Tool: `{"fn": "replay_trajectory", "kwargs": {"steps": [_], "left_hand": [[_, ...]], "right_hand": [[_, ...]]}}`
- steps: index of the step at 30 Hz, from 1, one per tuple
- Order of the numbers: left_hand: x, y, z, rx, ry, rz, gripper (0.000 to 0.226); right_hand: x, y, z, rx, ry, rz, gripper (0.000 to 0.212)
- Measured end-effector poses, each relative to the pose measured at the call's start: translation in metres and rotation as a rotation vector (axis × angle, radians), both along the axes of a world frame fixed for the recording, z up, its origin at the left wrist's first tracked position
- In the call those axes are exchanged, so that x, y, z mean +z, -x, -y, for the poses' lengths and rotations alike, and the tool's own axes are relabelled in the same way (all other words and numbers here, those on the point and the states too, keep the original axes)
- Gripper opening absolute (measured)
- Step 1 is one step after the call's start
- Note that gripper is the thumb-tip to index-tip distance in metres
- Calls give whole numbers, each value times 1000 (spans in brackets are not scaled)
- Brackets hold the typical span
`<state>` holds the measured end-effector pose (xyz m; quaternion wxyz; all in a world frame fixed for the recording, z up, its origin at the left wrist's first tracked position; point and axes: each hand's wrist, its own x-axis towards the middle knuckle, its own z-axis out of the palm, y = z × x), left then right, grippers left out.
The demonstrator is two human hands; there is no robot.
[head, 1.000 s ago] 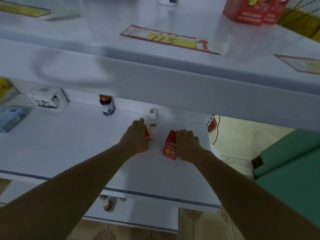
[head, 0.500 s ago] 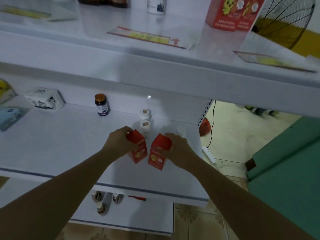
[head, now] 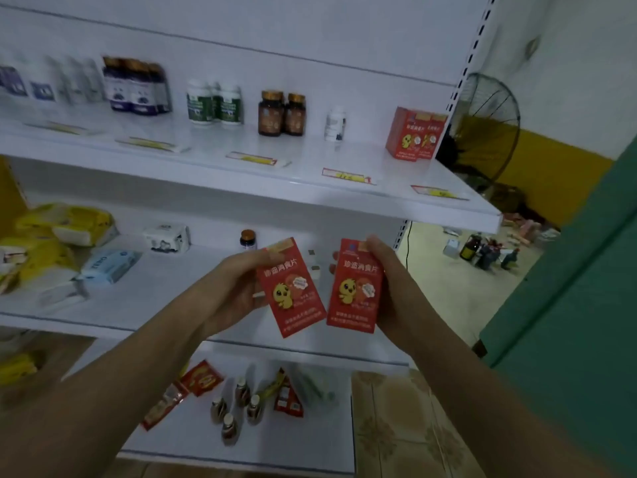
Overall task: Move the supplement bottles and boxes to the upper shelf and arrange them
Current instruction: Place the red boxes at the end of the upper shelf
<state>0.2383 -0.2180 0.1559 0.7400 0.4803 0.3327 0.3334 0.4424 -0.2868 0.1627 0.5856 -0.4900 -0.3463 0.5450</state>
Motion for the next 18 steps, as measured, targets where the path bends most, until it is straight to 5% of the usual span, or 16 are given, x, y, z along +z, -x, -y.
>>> {"fn": "replay_trajectory", "kwargs": {"steps": [2,18], "left_hand": [[35,12,24,-19,-26,67,32],[162,-2,106,-44,-271,126,49]], "right_hand": [[30,17,20,-4,-70,-3,75],[155,37,92,-270,-280,201,31]]}}
